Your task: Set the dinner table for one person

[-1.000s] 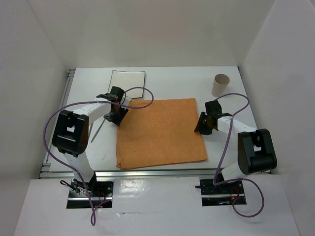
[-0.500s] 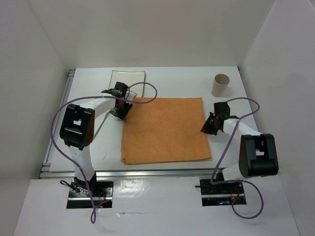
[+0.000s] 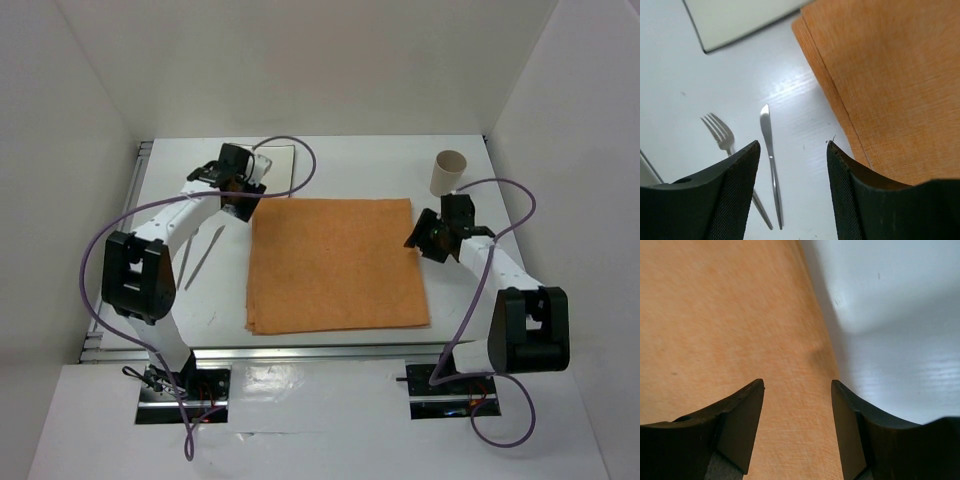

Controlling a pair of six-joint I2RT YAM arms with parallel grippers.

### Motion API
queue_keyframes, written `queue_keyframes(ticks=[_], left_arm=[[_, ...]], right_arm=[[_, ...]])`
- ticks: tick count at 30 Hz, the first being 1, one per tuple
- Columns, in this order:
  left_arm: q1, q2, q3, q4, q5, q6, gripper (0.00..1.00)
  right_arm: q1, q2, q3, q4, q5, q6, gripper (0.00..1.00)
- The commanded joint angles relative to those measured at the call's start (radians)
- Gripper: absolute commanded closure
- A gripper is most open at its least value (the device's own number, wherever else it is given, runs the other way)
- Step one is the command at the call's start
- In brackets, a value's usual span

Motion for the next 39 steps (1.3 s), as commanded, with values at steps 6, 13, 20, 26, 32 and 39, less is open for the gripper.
queue_keyframes(ticks=[6,13,20,26,32,39], left_arm=[[-0.145,-0.009,0.049,-0.048,0.040,0.031,0.35],[-0.074,0.080,0.133,0.016,0.066,-0.095,0.36],[0.176,0.174,0.294,0.167,0.244,-0.343,0.38],[0.365,0.379,0.443,0.137,0.545,-0.489,0.27],[0.434,0.565,0.587,0.035,0.726,-0.445,0.21],[0.445,0.604,0.561,0.042,0.761,-0.392,0.19]], right_arm=[[0.031,0.022,0.149,-0.017,0.017,-0.078,0.54],[0.103,0.158,0.174,0.077,-0.145,-0.057,0.89],[0.214,0.272,0.275,0.107,-0.204,-0.057,0.89],[0.272,0.324,0.304,0.129,-0.195,-0.048,0.89],[0.324,0.378,0.336,0.118,-0.186,-0.048,0.89],[0.384,0.423,0.389,0.075,-0.117,-0.048,0.89]])
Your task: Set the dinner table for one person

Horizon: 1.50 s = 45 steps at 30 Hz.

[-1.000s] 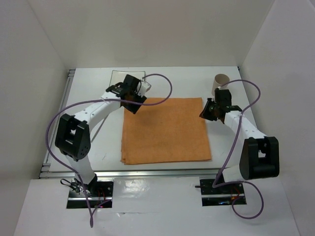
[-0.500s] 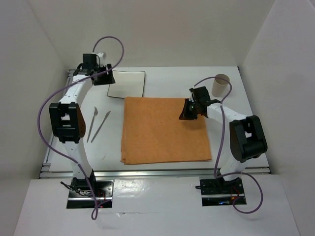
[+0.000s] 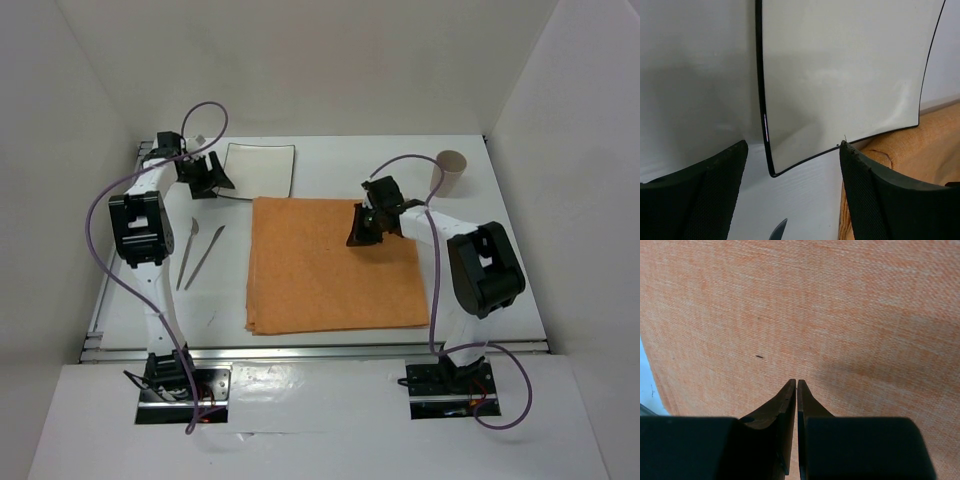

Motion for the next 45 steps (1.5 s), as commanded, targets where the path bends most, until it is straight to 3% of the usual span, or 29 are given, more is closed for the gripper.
queue_keyframes(ticks=[1,10,16,20,21,22,23,33,36,37,39,45], left_arm=[[-0.005,0.002,0.000,-0.013,0.066,0.019,0.19],[0.013,0.085,0.012,-0.010,0.094,-0.056,0.29],[0.023,0.204,0.170,-0.051,0.077,-0.075,0.37],[0.023,0.245,0.245,-0.051,0.118,-0.095,0.57],[0.023,0.246,0.254,-0.051,0.133,-0.095,0.66],[0.023,0.256,0.254,-0.051,0.146,-0.095,0.92],[0.023,0.256,0.254,-0.051,0.158,-0.105,1.00],[0.032,0.236,0.174,-0.032,0.278,-0.098,1.00],[0.032,0.236,0.174,-0.086,0.233,-0.049,0.86],[0.032,0.236,0.174,-0.098,0.216,-0.037,0.76],[0.032,0.236,0.164,-0.119,0.192,-0.011,0.69],[0.032,0.227,0.118,-0.157,0.172,0.025,0.65]], right_arm=[[0.022,0.009,0.068,0.001,0.044,-0.002,0.89],[0.031,-0.013,0.133,-0.030,0.126,-0.029,0.89],[0.031,-0.033,0.162,-0.049,0.169,-0.048,0.89],[0.022,-0.042,0.174,-0.082,0.210,-0.068,0.89],[0.022,-0.033,0.183,-0.082,0.210,-0.068,0.89],[0.012,-0.033,0.192,-0.096,0.222,-0.068,0.89],[0.011,-0.033,0.192,-0.096,0.231,-0.068,0.89],[0.001,-0.003,0.225,-0.133,0.250,-0.088,0.89],[0.001,-0.003,0.225,-0.133,0.250,-0.088,0.89],[0.001,-0.003,0.225,-0.133,0.259,-0.088,0.89],[0.001,-0.013,0.225,-0.133,0.259,-0.088,0.89],[0.001,-0.033,0.205,-0.124,0.268,-0.088,0.89]])
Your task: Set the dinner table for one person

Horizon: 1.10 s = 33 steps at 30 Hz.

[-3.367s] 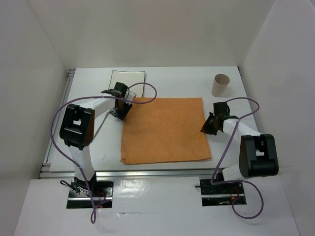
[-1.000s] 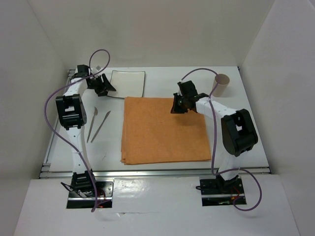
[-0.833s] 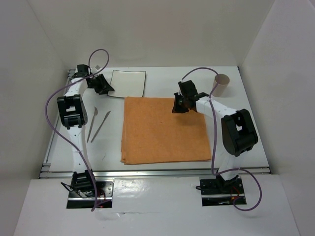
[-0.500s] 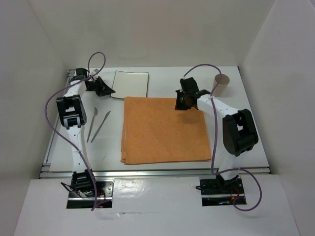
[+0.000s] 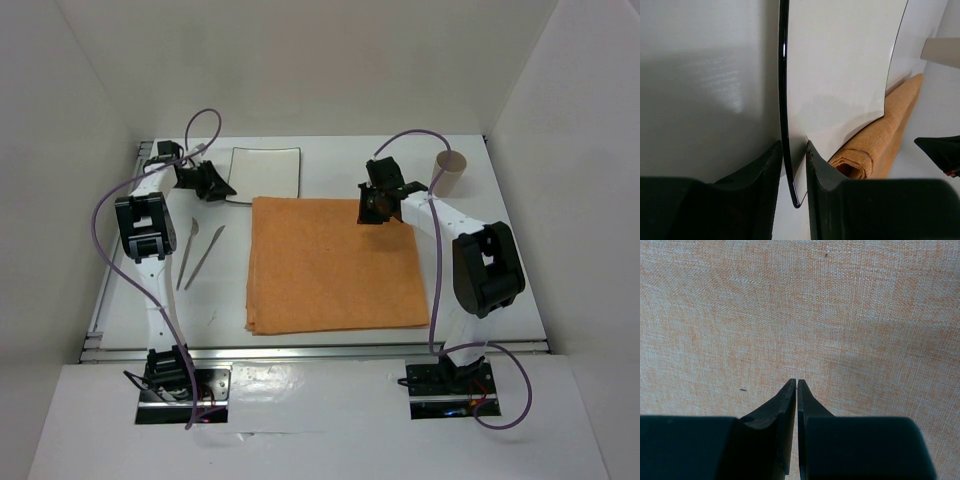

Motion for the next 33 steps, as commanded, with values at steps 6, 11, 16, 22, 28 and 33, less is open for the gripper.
queue_keyframes(ticks=[6,11,16,22,28,33], left_arm=[[-0.004,0.044,-0.040,-0.122,-0.106,0.134,0.67],[-0.013,0.046,-0.034,-0.106,-0.106,0.134,0.67],[-0.041,0.078,-0.012,-0.137,-0.057,0.136,0.88],[-0.027,0.089,-0.023,-0.061,0.093,0.009,1.00],[0.016,0.067,-0.042,0.048,0.324,-0.207,1.00],[0.039,-0.008,-0.287,0.684,0.561,-0.768,1.00]], right_arm=[[-0.004,-0.047,0.015,-0.010,0.033,-0.015,0.89],[-0.004,-0.056,0.004,0.000,0.043,-0.015,0.89],[-0.004,-0.046,0.015,-0.023,0.063,-0.015,0.87],[-0.004,-0.046,0.015,-0.034,0.072,-0.024,0.86],[-0.004,-0.073,0.004,-0.034,0.072,-0.015,0.86],[-0.004,-0.073,0.017,-0.054,0.072,-0.015,0.86]])
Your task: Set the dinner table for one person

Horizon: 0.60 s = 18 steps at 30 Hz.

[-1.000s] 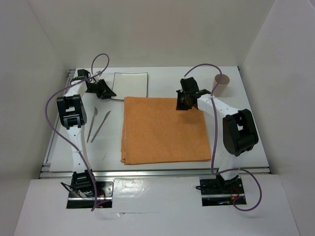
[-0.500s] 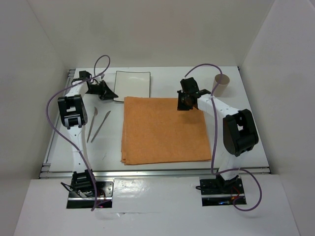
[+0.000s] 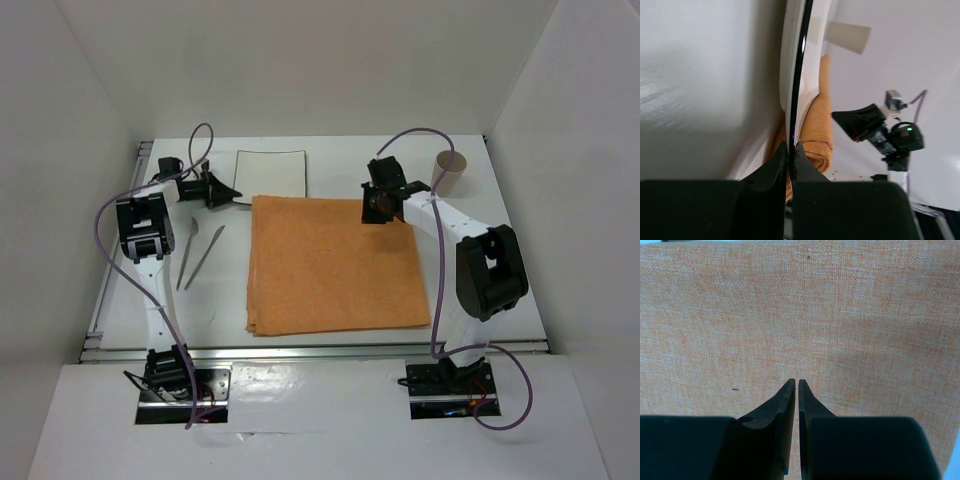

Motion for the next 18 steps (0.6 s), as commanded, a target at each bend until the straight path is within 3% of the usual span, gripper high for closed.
queue_keyframes(ticks=[1,4,11,14,16,18], left_arm=[[0.020,-0.024,-0.112,0.455,0.194,-0.463,1.00],[0.020,-0.043,-0.031,0.427,0.204,-0.462,1.00],[0.020,-0.082,-0.115,0.754,0.216,-0.733,1.00],[0.020,-0.096,-0.059,0.556,0.216,-0.593,1.00],[0.020,-0.107,0.047,0.251,0.198,-0.340,1.00],[0.020,-0.107,0.088,0.151,0.189,-0.207,1.00]], right_arm=[[-0.004,-0.050,0.027,-0.022,0.019,-0.008,0.86],[-0.004,-0.050,0.036,-0.033,0.019,-0.008,0.86],[-0.004,-0.040,0.047,-0.033,0.007,-0.008,0.86],[-0.004,-0.040,0.038,-0.033,0.007,0.001,0.86],[-0.004,-0.050,0.029,-0.033,0.007,0.001,0.86],[-0.004,-0.050,0.028,-0.024,0.007,0.001,0.86]])
